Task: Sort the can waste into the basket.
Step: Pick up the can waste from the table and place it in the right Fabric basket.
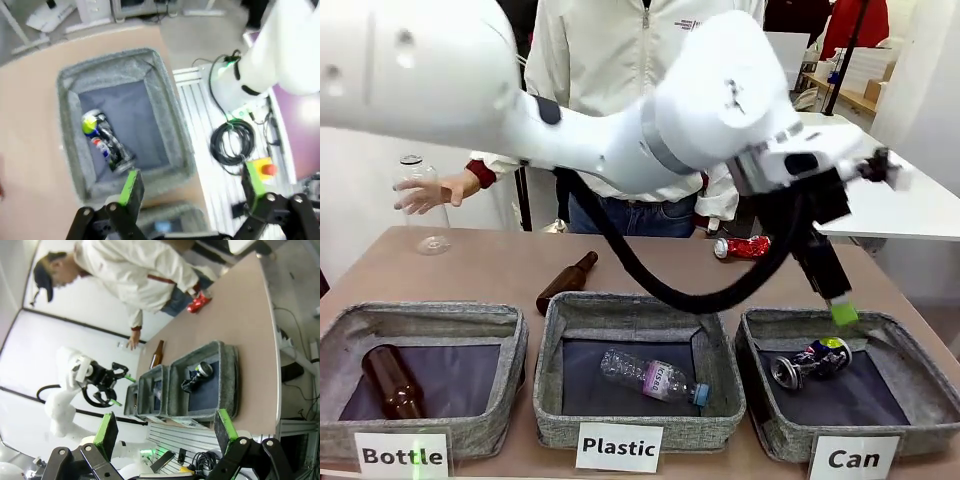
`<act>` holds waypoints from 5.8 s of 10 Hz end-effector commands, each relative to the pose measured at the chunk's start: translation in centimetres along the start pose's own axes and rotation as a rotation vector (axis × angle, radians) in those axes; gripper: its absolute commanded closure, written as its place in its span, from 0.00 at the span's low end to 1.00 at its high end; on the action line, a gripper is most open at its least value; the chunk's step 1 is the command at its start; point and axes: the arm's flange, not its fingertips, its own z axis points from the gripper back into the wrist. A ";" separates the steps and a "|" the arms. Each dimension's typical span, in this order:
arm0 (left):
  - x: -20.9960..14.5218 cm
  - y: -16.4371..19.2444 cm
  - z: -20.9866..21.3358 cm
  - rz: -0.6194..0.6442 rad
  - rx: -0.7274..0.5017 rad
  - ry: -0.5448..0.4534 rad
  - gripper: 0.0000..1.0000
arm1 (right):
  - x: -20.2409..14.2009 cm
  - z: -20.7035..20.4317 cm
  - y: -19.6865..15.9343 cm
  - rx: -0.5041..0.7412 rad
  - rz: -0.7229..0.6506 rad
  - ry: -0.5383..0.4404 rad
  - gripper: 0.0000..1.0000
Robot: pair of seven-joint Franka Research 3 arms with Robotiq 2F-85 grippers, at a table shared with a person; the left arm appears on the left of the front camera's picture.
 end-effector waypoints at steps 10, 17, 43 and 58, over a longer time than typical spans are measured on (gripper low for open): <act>-36.5 -10.3 33.8 0.741 -0.039 -0.694 0.00 | -3.2 -27.7 10.8 -0.052 0.068 0.408 0.00; -57.3 -12.2 34.7 0.997 -0.101 -1.074 0.00 | -1.7 -29.3 11.5 -0.013 -0.141 0.426 0.00; -57.3 -12.2 34.7 0.997 -0.101 -1.074 0.00 | -2.1 -53.5 15.9 -1.033 0.392 0.204 0.00; -57.3 -12.2 34.7 0.997 -0.101 -1.074 0.00 | 9.2 -72.9 7.2 -1.090 0.516 0.520 0.00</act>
